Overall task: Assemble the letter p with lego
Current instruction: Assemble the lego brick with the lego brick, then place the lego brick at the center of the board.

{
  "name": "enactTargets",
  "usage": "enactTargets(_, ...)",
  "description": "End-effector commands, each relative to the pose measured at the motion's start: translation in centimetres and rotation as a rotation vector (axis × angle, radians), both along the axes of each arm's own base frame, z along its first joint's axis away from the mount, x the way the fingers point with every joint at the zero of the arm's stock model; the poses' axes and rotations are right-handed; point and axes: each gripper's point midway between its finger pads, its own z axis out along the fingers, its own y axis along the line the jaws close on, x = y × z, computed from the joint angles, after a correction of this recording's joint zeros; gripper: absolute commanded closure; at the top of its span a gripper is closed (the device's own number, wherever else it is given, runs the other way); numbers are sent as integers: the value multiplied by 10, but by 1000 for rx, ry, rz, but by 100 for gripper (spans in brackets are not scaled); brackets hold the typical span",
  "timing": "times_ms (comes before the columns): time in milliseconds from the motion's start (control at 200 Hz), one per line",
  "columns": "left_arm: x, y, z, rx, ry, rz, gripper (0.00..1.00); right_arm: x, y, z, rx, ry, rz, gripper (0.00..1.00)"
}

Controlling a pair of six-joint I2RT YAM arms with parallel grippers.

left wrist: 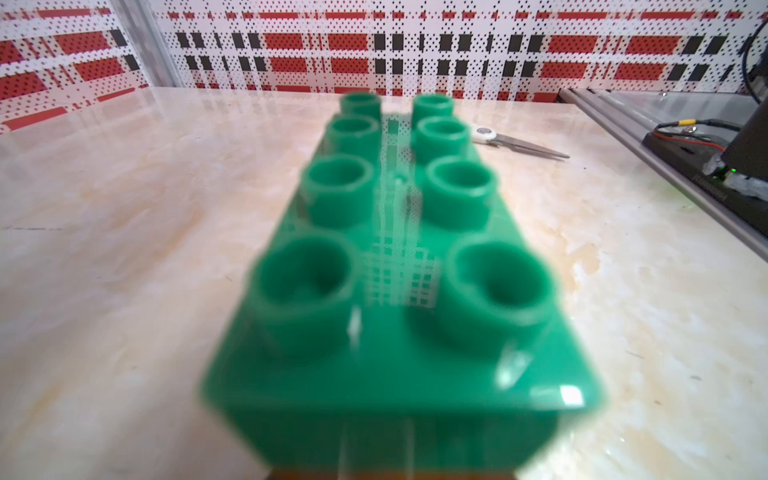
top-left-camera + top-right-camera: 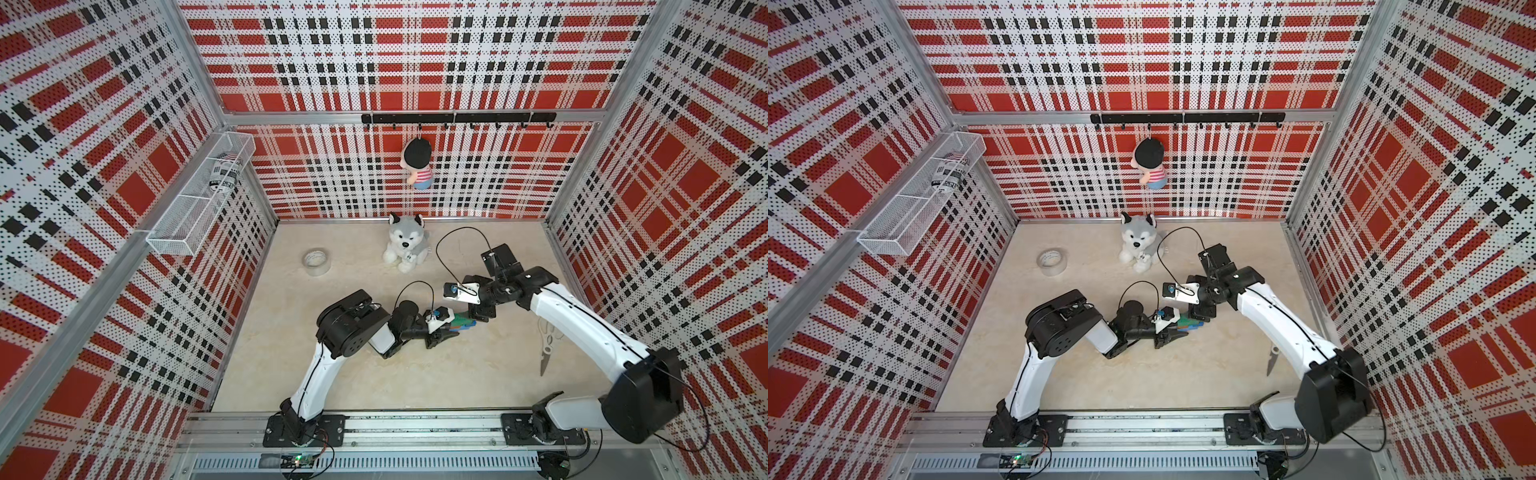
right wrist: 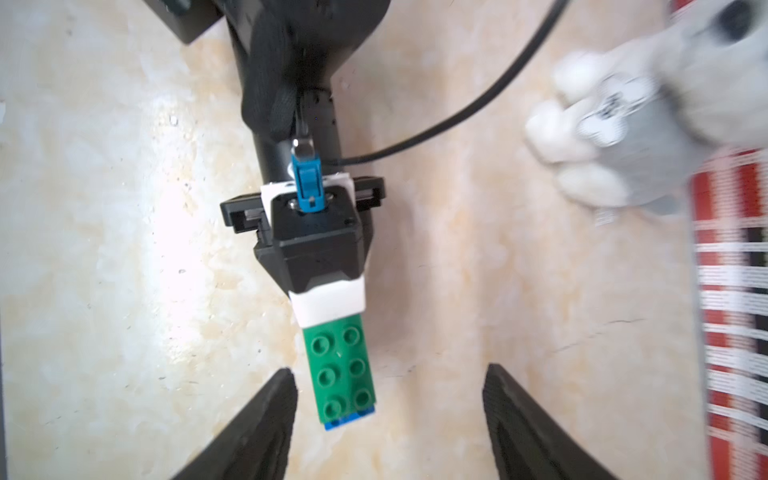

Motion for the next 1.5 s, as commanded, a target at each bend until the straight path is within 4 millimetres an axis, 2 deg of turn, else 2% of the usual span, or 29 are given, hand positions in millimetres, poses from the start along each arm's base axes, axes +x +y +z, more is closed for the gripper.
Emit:
enactTargets(0, -18, 30, -45, 196, 180, 87, 100, 2, 3, 45, 141, -121, -59, 22)
enactTargets(20, -19, 30, -37, 184, 183, 93, 100, 3, 3, 54, 169, -147, -81, 9)
enactTargets(50, -21, 31, -23, 164, 188, 103, 100, 7, 1, 70, 218, -194, -126, 1)
enactTargets(185, -31, 44, 46, 49, 248, 171, 100, 25, -15, 136, 489, -331, -403, 0)
enactTargets(256, -36, 52, 75, -2, 333, 214, 100, 33, -32, 155, 600, -330, -578, 0)
enactTargets(346, -43, 63, 99, -54, 482, 263, 100, 40, -46, 156, 688, -298, -736, 0)
enactTargets(481, -64, 76, 113, -125, 739, 275, 100, 43, -50, 130, 721, -269, -799, 0)
enactTargets(586, -76, 81, 110, -141, 915, 286, 100, 42, -50, 113, 718, -278, -785, 0)
enactTargets(782, -80, 83, 100, -119, 1115, 260, 100, 41, -49, 109, 705, -271, -780, 0)
enactTargets(872, -69, 86, 88, -94, 1161, 278, 100, 40, -48, 106, 701, -265, -773, 0)
enactTargets(1047, -44, 89, 43, -4, 1218, 331, 100, 40, -47, 101, 679, -256, -765, 0)
enactTargets(1217, -27, 86, 15, 87, 1209, 360, 100, 42, -46, 96, 656, -248, -761, 0)
enactTargets(1323, -14, 93, -2, 164, 1184, 409, 100, 44, -45, 90, 637, -239, -765, 0)
enactTargets(1378, -8, 96, -8, 194, 1179, 433, 93, 44, -45, 88, 628, -235, -767, 0)
enactTargets(1453, -4, 100, -13, 207, 1189, 454, 77, 46, -45, 84, 614, -227, -771, 0)
enactTargets(1493, -2, 101, -14, 213, 1190, 464, 72, 46, -45, 82, 609, -225, -774, 0)
